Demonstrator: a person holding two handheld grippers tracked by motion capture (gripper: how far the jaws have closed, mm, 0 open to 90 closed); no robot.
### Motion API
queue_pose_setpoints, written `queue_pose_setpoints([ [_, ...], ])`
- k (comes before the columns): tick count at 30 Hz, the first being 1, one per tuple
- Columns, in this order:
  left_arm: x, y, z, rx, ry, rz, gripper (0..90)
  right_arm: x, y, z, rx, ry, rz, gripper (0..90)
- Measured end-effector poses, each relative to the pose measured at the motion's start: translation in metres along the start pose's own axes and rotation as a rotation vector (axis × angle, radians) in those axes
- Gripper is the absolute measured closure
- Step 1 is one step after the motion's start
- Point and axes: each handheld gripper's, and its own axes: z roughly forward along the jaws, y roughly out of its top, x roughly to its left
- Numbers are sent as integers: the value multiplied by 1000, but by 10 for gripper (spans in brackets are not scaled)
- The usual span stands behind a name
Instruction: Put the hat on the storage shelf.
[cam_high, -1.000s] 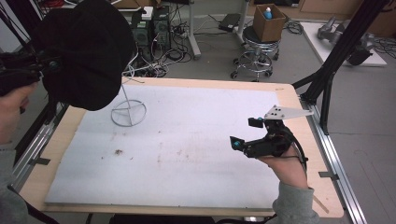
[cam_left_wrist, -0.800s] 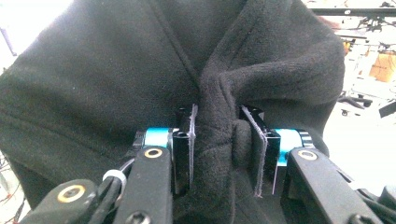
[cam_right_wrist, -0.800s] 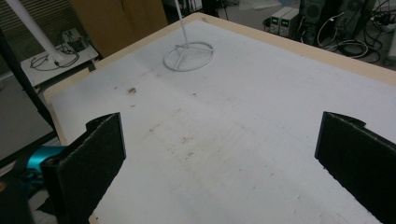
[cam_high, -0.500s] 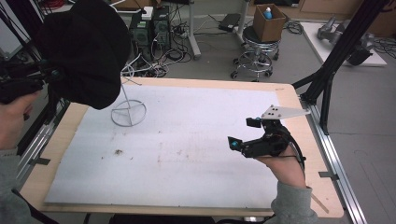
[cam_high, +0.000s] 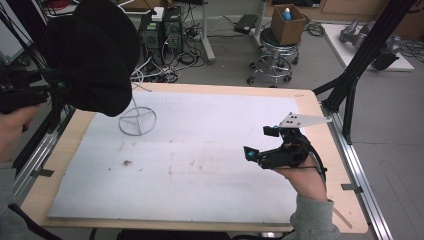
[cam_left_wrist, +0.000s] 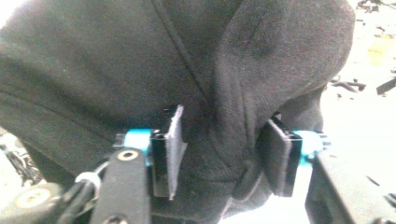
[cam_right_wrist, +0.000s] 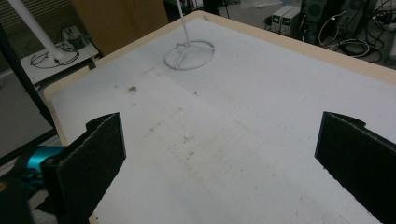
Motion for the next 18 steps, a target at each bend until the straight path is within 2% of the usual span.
queue_pose_setpoints([
  [2, -1, 0, 1, 10, 6, -1, 497, 0, 0, 0, 1, 1, -2, 8],
  [6, -1, 1, 0, 19, -20, -15, 469, 3, 2, -1, -11, 18, -6, 8],
  [9, -1, 2, -1, 24, -58, -28, 389, 3, 2, -3, -17, 15, -4, 8],
  [11, 0, 3, -1, 38, -88, -64, 269, 2, 2, -4, -18, 14, 1, 8],
  [13, 2, 3, -1, 51, -106, -89, 236, 1, 2, -4, -21, 13, 1, 8],
  [18, 2, 3, -4, 55, -71, -93, 123, 1, 3, -2, -20, 15, -3, 8],
])
